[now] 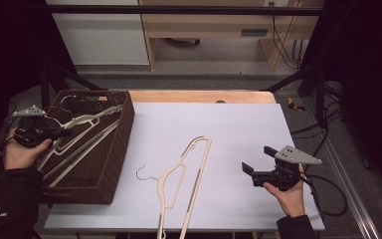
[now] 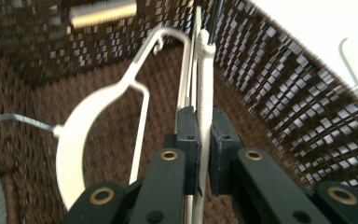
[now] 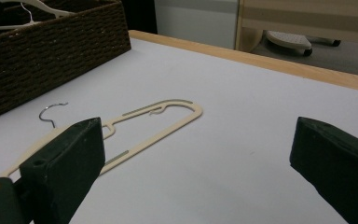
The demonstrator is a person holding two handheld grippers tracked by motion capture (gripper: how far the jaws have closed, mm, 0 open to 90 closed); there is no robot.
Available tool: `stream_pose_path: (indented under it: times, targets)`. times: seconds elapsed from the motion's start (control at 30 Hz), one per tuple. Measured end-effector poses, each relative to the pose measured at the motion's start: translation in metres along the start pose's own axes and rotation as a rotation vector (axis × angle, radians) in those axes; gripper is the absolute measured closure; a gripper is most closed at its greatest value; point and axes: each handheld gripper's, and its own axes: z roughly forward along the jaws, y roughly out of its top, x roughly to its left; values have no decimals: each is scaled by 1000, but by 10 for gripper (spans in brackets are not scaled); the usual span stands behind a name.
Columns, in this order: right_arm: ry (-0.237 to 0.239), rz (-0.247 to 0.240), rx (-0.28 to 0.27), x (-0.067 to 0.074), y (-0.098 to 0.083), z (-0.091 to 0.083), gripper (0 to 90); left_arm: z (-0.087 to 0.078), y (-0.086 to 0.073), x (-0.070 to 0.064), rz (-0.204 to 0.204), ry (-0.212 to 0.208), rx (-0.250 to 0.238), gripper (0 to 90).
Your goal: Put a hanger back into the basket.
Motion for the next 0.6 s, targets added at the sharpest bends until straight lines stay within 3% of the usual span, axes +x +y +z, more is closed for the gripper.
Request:
stream_pose_path:
  times: [0.13,0.17,0.27,0.37,0.43,0.6]
  targets:
    - [1,0,-1,1,0,1,35,9,-7,3,-31,50,96,823]
    - [2,1,-1,1,0,1,35,10,-10,4,-38,67,101,820]
    - [6,1,1,1,0,2,35,6,-15,10,-78,80,87,811]
    - [9,2,3,2,0,3,34,5,-18,12,-91,136,100,766]
    - [10,-4,3,3,0,3,34,2,-21,12,-113,152,93,746]
    - [16,-3,0,4,2,4,34,-8,-27,9,-123,171,79,678]
